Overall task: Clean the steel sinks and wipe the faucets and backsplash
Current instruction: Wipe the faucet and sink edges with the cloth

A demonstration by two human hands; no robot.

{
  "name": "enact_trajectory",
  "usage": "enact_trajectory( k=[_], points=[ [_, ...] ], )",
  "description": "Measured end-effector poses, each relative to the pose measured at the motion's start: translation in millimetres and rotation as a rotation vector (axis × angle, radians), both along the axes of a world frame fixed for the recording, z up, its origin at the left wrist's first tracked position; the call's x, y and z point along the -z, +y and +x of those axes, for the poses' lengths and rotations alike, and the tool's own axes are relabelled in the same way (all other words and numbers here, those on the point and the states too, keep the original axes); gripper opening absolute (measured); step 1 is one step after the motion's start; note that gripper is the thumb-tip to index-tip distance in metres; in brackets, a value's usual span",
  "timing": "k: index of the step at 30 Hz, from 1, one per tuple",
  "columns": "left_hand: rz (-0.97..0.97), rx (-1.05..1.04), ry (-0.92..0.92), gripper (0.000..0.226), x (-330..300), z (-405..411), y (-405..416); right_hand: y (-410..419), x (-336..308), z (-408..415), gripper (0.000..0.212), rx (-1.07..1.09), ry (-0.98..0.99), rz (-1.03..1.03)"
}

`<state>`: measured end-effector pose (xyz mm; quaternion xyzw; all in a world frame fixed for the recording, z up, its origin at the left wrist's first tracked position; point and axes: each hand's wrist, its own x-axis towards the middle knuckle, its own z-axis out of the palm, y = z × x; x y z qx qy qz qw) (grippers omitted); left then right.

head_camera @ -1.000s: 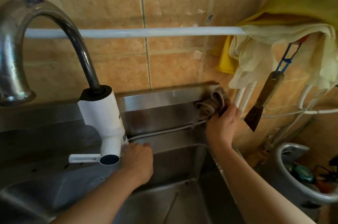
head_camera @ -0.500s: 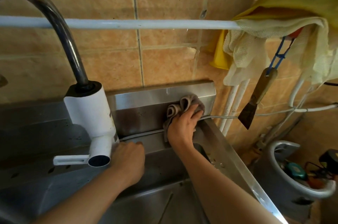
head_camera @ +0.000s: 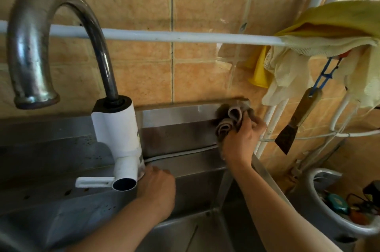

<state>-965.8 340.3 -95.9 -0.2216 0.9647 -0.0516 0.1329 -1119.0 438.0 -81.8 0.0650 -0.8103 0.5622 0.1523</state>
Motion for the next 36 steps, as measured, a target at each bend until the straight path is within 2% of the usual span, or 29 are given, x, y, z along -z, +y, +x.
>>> enact_trajectory(
  k=[2,4,6,8,12,16,18,21,25,27,29,31,34,36],
  points=[
    [-0.029,0.009,-0.028,0.050,2,4,5,4,-12,-17,0.051,0.013,0.059,0.078],
    [-0.040,0.023,-0.016,0.064,7,11,7,-1,-12,-24,0.063,-0.008,0.087,0.272],
    [-0.021,0.037,-0.026,0.077,11,18,5,-17,-3,-14,0.064,-0.061,0.168,0.368],
    [-0.017,0.063,-0.034,0.078,15,21,2,-40,8,13,0.054,-0.193,0.314,0.395],
    [-0.060,0.138,-0.053,0.075,19,26,-1,-84,26,58,0.050,-0.389,0.542,0.498],
    [0.071,0.113,0.020,0.074,16,34,-3,-71,31,38,0.062,-0.463,0.769,0.683],
    [0.148,0.070,0.085,0.077,16,37,-6,-43,31,14,0.069,-0.428,0.721,0.671],
    [0.213,0.045,0.149,0.084,24,40,-9,-4,28,-16,0.072,-0.249,0.535,0.584],
    [0.261,0.019,0.208,0.088,31,49,-11,-16,25,-8,0.070,-0.159,0.436,0.540],
    [0.267,0.013,0.233,0.090,34,58,-12,-35,24,13,0.059,-0.235,0.510,0.548],
    [0.245,0.029,0.238,0.093,37,68,-13,-57,24,35,0.054,-0.357,0.671,0.585],
    [0.210,0.061,0.227,0.093,40,75,-15,-78,28,49,0.057,-0.443,0.815,0.626],
    [0.179,0.063,0.222,0.093,41,77,-16,-88,37,53,0.060,-0.518,0.905,0.635],
    [0.186,0.060,0.230,0.094,42,77,-17,-75,57,44,0.062,-0.589,0.978,0.731]
  ],
)
